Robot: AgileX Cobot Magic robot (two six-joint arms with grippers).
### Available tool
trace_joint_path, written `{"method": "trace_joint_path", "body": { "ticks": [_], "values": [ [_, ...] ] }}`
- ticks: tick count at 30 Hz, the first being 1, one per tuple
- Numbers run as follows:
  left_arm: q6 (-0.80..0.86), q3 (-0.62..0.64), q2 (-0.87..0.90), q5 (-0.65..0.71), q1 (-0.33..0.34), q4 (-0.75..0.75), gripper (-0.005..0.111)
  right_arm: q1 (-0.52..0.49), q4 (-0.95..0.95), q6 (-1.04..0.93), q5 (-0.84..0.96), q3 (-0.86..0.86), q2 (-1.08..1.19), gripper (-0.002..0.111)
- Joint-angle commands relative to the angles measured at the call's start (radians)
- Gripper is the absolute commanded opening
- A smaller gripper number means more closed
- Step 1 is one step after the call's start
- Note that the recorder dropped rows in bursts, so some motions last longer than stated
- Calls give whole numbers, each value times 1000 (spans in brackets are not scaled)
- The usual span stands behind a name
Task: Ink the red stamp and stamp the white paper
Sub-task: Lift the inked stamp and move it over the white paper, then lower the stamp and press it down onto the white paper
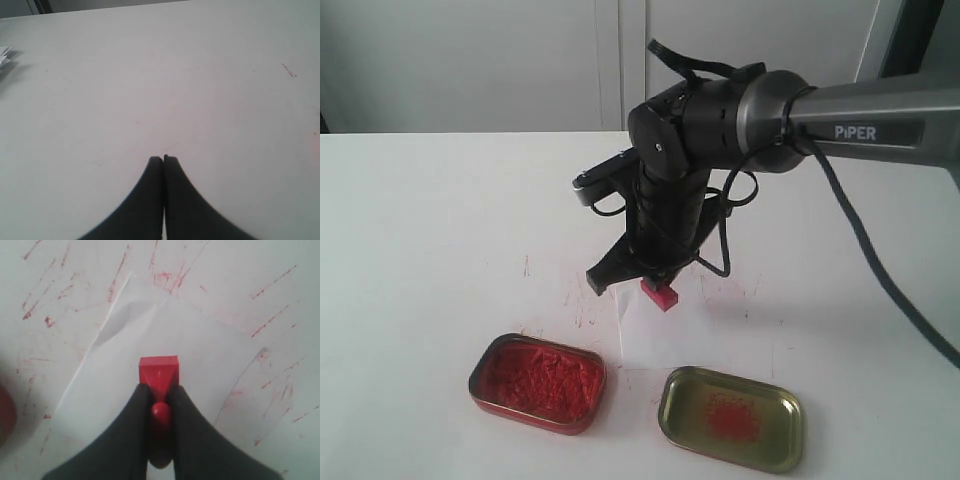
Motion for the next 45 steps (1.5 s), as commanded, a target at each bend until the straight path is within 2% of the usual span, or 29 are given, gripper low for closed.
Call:
{"method": "trace_joint_path", "body": {
  "ticks": [1, 16, 21, 30, 45],
  "values": [
    [-4, 2, 0, -2, -6, -6, 0, -7, -9, 19, 22, 1, 35, 0],
    [-4, 2, 0, -2, -6, -6, 0, -7, 67, 30, 12, 3, 36, 0],
    [-4, 2, 0, -2, -6, -6, 0, -49, 144, 19, 16, 7, 7, 0],
    [-4, 2, 0, -2, -6, -6, 0, -85, 170, 15, -75, 119, -35, 0],
    [-4, 2, 0, -2, -6, -6, 0, -85, 199, 28, -129, 125, -29, 0]
  ]
}}
